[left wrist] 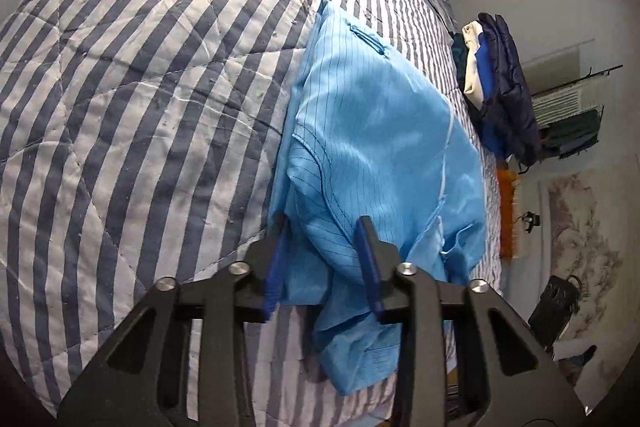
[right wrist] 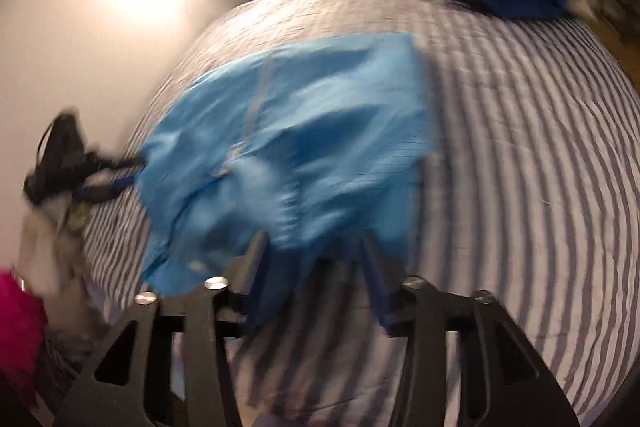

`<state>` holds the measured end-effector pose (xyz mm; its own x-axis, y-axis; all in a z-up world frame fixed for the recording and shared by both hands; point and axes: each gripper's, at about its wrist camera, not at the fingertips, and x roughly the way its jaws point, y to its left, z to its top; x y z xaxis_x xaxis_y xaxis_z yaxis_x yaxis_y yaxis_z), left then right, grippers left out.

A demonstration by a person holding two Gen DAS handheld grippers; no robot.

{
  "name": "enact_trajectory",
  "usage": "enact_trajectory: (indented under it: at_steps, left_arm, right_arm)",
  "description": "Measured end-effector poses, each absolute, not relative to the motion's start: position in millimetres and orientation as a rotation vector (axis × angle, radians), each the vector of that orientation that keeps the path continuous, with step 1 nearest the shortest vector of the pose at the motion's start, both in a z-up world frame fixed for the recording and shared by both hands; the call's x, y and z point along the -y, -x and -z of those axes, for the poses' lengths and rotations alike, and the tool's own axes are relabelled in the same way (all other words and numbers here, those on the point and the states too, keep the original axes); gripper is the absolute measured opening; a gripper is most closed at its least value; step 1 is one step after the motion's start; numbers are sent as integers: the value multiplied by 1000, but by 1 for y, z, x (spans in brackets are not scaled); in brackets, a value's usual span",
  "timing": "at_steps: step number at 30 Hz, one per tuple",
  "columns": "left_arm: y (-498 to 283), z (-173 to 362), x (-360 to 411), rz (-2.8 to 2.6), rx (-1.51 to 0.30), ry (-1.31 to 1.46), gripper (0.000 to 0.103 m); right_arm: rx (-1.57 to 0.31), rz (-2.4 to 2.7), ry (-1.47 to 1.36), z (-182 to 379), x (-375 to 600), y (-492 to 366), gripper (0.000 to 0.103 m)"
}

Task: Fold large clothes

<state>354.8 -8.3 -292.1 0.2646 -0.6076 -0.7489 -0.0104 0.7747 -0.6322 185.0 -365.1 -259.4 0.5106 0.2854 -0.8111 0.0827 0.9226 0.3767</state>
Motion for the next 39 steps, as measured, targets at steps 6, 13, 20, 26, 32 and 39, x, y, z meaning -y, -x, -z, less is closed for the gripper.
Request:
enact_trajectory:
  at_steps: [6,13,20,26,32,39]
  left_arm:
    - [-349,287,-4,429,-1217,675,29]
    - [-337,290,-10,468,-1256,762,29]
    - [-334,288,3,491,-1262,752,29]
    - [-345,299,17,465,-1285,740,29]
    - [-346,302,21,476,-1275,719,15]
    - [-346,302,19,484,-1266,719,9]
  right_arm:
    - [-1021,-155,-689,282,405,-192,49]
    - [-1033,-207,-753,290,402,-202,49]
    - [-1039,-208,-790,297,405,-205,49]
    - [-1009,-205,-712,267,384,-178,49]
    - [-998,-444,-476,240,285,-141,49]
    - [-988,-546,2,254,165,-139,49]
